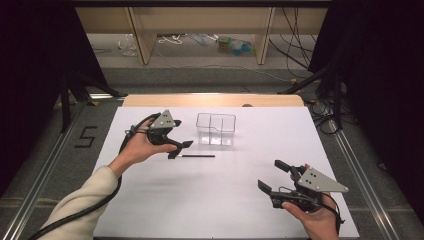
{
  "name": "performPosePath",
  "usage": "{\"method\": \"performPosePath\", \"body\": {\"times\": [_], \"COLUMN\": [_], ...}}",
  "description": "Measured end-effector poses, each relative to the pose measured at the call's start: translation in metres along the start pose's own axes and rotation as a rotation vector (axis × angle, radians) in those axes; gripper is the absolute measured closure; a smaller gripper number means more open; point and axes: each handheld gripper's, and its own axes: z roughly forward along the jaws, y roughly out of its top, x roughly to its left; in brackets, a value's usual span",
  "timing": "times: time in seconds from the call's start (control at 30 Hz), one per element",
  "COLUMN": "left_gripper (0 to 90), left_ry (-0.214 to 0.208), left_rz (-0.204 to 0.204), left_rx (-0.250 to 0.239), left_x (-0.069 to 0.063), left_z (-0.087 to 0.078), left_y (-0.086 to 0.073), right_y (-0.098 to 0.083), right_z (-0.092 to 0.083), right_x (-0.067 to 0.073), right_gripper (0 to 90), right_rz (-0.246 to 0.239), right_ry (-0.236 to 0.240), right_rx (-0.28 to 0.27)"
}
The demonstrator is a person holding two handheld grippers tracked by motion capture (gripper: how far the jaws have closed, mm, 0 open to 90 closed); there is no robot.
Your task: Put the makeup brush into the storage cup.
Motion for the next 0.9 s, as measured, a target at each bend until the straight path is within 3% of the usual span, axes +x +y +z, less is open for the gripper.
{"method": "performPosePath", "body": {"times": [0.17, 0.27, 0.3, 0.43, 0.47, 0.8, 0.9], "left_gripper": [16.0, 16.3, 16.4, 16.6, 16.8, 18.6, 19.9], "left_ry": [-0.011, -0.029, -0.029, -0.040, -0.039, -0.052, -0.067], "left_rz": [0.052, 0.080, 0.080, 0.134, 0.151, 0.177, 0.212], "left_rx": [0.078, 0.154, 0.154, 0.244, 0.263, 0.343, 0.397], "left_x": [0.002, 0.002, 0.002, 0.000, 0.000, -0.001, -0.001], "left_z": [0.005, 0.010, 0.010, 0.017, 0.018, 0.027, 0.029], "left_y": [-0.002, -0.004, -0.004, -0.008, -0.008, -0.014, -0.015], "right_y": [0.000, 0.000, 0.000, 0.001, 0.000, 0.000, 0.000], "right_z": [0.000, -0.001, -0.001, -0.001, 0.000, 0.000, 0.000], "right_x": [0.000, 0.000, -0.001, 0.000, 0.000, -0.001, 0.000], "right_gripper": [17.6, 17.6, 17.6, 17.6, 17.5, 17.5, 17.5], "right_rz": [0.000, -0.001, -0.001, -0.001, -0.003, 0.000, 0.001], "right_ry": [0.005, 0.001, 0.001, 0.003, 0.000, 0.001, 0.004], "right_rx": [-0.002, 0.012, 0.012, 0.029, 0.008, 0.018, 0.013]}}
